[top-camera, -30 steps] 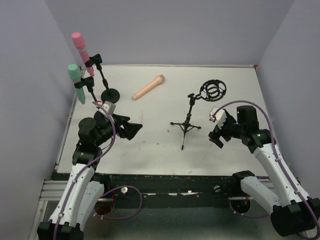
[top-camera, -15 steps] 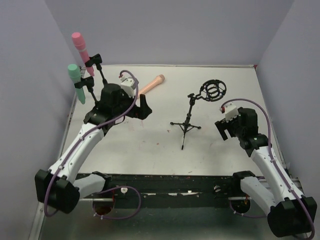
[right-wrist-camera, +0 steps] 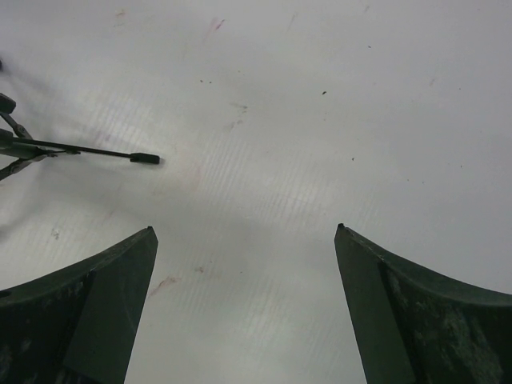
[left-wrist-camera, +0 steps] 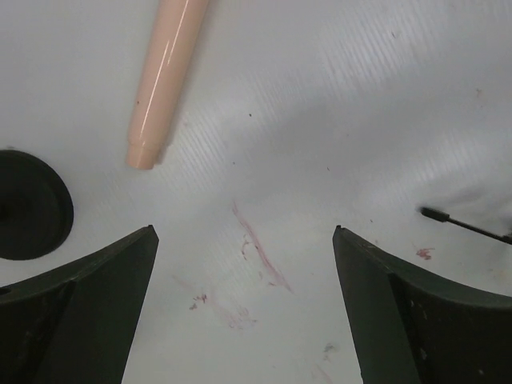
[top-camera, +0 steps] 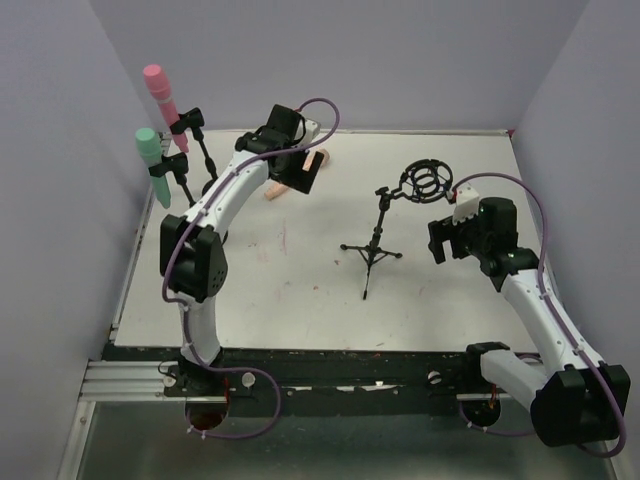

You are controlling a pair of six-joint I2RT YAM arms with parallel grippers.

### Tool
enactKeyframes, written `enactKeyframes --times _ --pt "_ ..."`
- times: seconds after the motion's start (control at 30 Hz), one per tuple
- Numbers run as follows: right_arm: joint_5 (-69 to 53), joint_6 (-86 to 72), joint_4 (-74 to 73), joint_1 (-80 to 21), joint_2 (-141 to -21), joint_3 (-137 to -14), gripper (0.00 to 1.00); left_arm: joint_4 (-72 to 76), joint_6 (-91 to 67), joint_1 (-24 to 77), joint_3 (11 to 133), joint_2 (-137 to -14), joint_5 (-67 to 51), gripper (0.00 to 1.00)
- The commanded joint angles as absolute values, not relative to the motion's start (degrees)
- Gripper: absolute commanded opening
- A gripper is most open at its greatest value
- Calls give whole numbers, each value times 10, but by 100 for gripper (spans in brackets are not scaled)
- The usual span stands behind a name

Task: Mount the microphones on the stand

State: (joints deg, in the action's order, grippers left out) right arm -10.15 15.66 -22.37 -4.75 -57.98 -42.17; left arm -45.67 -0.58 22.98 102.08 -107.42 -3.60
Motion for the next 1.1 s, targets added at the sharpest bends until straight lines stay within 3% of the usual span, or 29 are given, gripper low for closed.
enactKeyframes --times 0.0,0.17,0.33,0.7,1.07 --pt "-130 138 -223 -44 -580 -423 100 -550 62 222 1154 -1180 46 95" --pt "-119 136 -216 -44 -587 -421 100 -562 76 211 1242 -1273 67 86" --pt "-110 135 -213 -44 -592 -422 100 -547 77 201 1261 -1312 62 84" --pt "-104 136 -212 -44 -604 -423 100 -546 3 154 1301 -1353 -88 71" --pt "-102 138 -212 -41 -608 -422 100 -531 -126 120 1339 -1397 -179 65"
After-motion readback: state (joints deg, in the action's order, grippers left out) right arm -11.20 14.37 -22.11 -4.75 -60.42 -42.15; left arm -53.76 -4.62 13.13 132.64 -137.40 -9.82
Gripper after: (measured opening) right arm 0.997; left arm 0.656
